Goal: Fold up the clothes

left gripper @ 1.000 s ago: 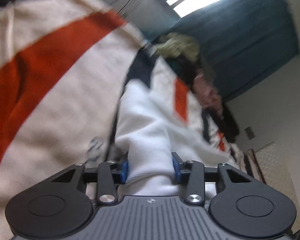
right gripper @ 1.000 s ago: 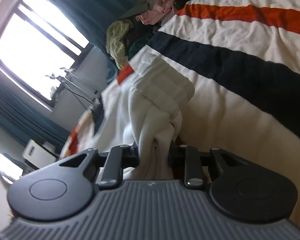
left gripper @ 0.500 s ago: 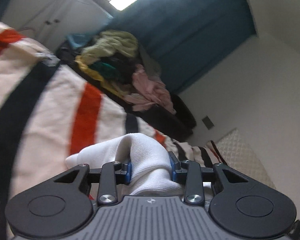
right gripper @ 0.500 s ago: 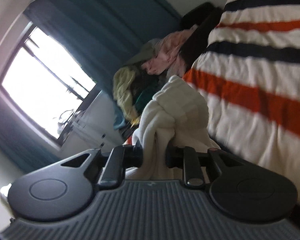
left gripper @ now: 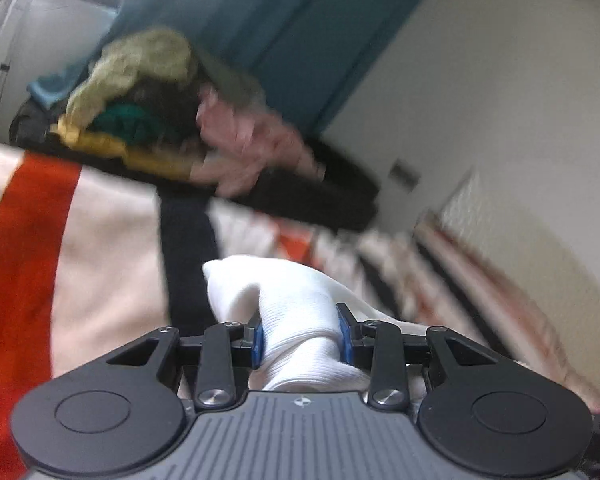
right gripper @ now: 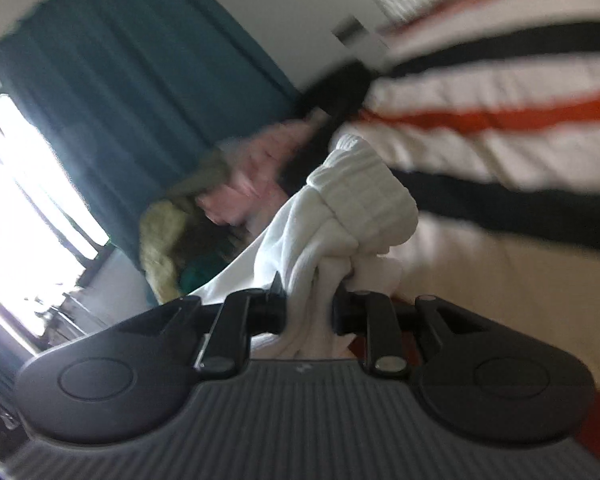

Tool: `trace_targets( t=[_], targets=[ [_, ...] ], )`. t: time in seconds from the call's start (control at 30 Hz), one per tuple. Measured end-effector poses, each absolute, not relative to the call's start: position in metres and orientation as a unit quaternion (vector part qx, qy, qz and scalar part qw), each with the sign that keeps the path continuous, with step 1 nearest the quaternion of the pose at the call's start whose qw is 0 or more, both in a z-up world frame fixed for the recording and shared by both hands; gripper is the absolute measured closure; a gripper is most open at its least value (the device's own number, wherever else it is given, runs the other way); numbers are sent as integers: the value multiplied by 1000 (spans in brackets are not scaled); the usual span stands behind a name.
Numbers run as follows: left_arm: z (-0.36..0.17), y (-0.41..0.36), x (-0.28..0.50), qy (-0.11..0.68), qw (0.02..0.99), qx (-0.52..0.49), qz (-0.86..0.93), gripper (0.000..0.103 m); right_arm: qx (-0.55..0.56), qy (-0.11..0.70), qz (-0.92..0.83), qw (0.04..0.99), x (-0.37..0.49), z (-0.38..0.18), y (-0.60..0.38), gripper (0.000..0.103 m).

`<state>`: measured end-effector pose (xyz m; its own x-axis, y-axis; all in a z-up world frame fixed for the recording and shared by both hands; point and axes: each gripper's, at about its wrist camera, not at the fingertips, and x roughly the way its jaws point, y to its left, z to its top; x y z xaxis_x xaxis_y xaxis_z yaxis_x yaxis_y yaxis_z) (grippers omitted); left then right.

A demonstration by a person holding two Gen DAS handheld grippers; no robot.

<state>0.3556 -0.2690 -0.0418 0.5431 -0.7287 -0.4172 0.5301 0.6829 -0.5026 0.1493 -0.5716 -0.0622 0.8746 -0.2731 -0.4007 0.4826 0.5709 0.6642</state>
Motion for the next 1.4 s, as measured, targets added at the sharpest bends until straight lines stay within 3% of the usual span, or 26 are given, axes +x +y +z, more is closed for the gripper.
trace_targets(
  t=[0.13, 0.3, 0.43, 0.63, 0.8, 0.87, 0.93, 0.97, 1.03, 1.07, 1.1, 1.4],
  targets=[
    [-99, -249, 339, 332, 862, -117, -364, 66, 425, 181, -220, 859, 122, -120, -553, 79],
    [-86, -242, 308, 318, 873, -24, -368, 62, 428, 204, -244, 846, 98, -137, -532, 75],
    [-33, -235, 278, 307, 882, 14, -358, 65, 411, 235, -260, 841, 86, -97, -525, 75],
    [59, -209, 209, 264, 892, 41, -366, 59, 356, 218, -231, 879, 46, -20, -502, 75],
    [116, -185, 138, 229, 898, 48, -371, 47, 317, 195, -204, 906, 10, 40, -473, 75],
    [135, -176, 109, 217, 900, 50, -375, 32, 300, 189, -196, 914, -6, 59, -459, 74],
    [148, -165, 81, 204, 903, 48, -375, 21, 280, 182, -188, 924, -21, 75, -444, 58],
    [153, -160, 69, 198, 903, 47, -378, 21, 264, 178, -184, 930, -28, 81, -436, 52],
    [161, -147, 47, 201, 906, 35, -372, 16, 224, 172, -178, 943, -43, 92, -420, 28],
    [165, -139, 36, 202, 909, 23, -365, 5, 212, 169, -175, 947, -50, 96, -412, 22],
    [167, -131, 25, 194, 912, 17, -361, 0, 203, 164, -171, 950, -59, 99, -405, 20],
    [153, -68, -58, 147, 926, 16, -348, 0, 137, 118, -173, 968, -115, 79, -339, 21]
  ],
)
